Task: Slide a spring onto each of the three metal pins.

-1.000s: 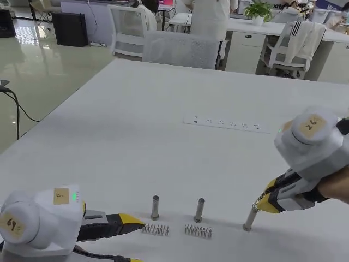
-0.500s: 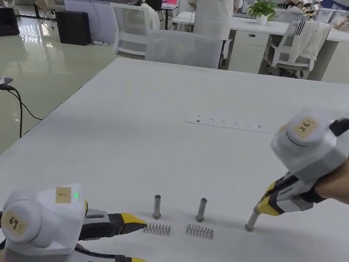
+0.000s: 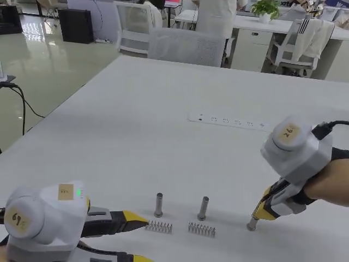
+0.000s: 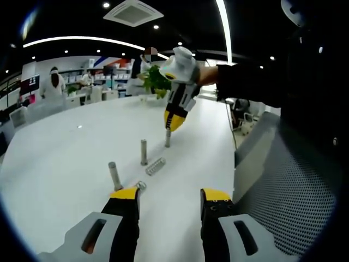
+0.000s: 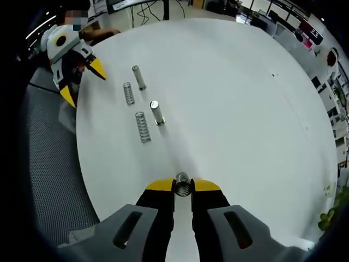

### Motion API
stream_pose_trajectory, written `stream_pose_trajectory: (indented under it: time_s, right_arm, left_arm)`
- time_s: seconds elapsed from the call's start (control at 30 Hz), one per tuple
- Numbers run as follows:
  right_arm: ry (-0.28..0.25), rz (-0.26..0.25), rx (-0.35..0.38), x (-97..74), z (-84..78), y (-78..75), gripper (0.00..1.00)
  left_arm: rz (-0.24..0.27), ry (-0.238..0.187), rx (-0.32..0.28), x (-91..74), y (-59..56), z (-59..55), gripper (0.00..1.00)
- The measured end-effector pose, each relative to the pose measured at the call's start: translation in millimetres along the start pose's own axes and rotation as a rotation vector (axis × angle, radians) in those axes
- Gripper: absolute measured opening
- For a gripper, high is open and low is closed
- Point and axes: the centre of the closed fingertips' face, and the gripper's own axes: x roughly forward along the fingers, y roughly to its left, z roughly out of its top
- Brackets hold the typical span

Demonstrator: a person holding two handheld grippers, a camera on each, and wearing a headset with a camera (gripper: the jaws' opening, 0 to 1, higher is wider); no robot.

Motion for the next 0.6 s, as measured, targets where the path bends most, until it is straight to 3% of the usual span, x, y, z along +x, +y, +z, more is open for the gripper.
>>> stream_pose_trajectory:
  time_s: [0.6]
  right_arm:
    - [0.036, 0.019, 0.006, 21.8, -6.1, 0.8, 0.08]
  left_arm:
    - [0.002, 0.002, -0.001, -0.3, 1.2, -0.6, 0.38]
